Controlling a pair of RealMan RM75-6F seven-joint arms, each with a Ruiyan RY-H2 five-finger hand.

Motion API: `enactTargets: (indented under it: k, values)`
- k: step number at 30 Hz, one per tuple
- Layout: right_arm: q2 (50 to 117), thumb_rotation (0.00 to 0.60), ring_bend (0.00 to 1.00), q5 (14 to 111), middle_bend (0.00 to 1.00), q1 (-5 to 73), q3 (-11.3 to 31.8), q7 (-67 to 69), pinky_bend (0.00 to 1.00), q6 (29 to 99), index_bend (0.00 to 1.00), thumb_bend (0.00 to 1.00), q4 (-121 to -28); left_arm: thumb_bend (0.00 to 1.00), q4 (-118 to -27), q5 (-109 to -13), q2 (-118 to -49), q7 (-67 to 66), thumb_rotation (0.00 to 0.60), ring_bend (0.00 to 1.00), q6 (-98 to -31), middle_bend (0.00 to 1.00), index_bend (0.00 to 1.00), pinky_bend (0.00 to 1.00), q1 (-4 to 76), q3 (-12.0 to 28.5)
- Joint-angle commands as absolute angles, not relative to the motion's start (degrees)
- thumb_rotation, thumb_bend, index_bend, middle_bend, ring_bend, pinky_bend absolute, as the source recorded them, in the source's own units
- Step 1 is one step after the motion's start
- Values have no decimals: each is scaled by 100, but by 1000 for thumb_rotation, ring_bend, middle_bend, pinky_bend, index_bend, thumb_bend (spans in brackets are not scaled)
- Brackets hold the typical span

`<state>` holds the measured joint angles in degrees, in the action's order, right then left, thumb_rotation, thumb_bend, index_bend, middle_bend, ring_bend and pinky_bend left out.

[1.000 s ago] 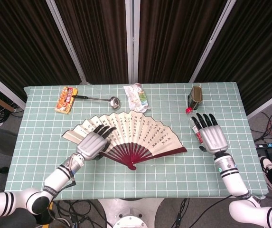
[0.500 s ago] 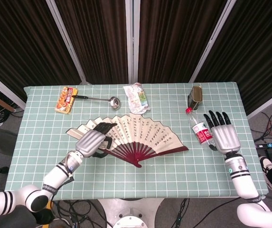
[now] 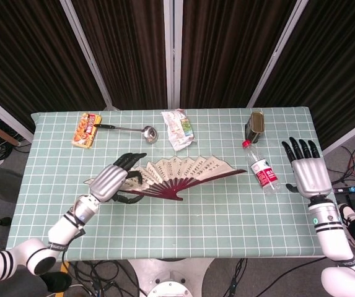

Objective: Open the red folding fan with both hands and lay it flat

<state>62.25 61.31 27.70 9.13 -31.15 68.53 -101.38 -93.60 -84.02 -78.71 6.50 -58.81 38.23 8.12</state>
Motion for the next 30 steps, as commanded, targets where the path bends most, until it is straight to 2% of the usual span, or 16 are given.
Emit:
enactTargets:
  k: [1,4,6,8,10,12,16,21,24,30]
  values:
    - [6065,600,0,6118,0,2726,975,-3026,0,6924,0,0,-10238,0,-9297,-8590,-7862,444,216,0,-6203,0,0,20,3764,817]
    - [5931,600,0,6112,0,2685,1008,-2967,0,6984,0,0,-10301,0,-9327,-8807,-7801,317,395,0,-6478,0,0,20,3726,828]
    - [5864,600,0,6124,0,2647,1019,-2913,0,7032,0,0,-10343,0,-9433,-8871,-7694,271,458,0,-6542,0,0,20,3718,831]
    - [5821,600,0,6148,0,2609,1015,-2859,0,7070,0,0,-10359,0,-9537,-8888,-7591,229,493,0,-6562,0,0,20,3714,835]
    - [5780,600,0,6177,0,2567,982,-2799,0,7069,0,0,-10352,0,-9645,-8819,-7450,136,562,0,-6526,0,0,20,3700,835]
    - [5733,600,0,6208,0,2520,924,-2719,0,7024,0,0,-10345,0,-9724,-8603,-7302,-52,600,0,-6491,0,0,20,3651,865]
    - [5640,600,0,6445,0,2382,769,-2342,0,6926,0,1,-10299,0,-9745,-7904,-7062,-773,600,0,-6594,0,0,20,3399,912]
    - [5704,600,0,7074,0,1982,535,-1488,0,7228,0,72,-10024,0,-9729,-6921,-6903,-1402,600,0,-7121,0,0,20,2819,882]
    - [5807,600,0,7383,0,1723,412,-1026,0,7501,0,129,-9841,0,-9659,-6736,-6820,-1502,600,0,-7479,0,0,20,2460,760]
    - [6000,600,0,7739,0,1298,214,-430,0,7898,0,158,-9575,0,-9682,-6761,-6749,-1360,600,0,-8325,0,0,20,1696,507]
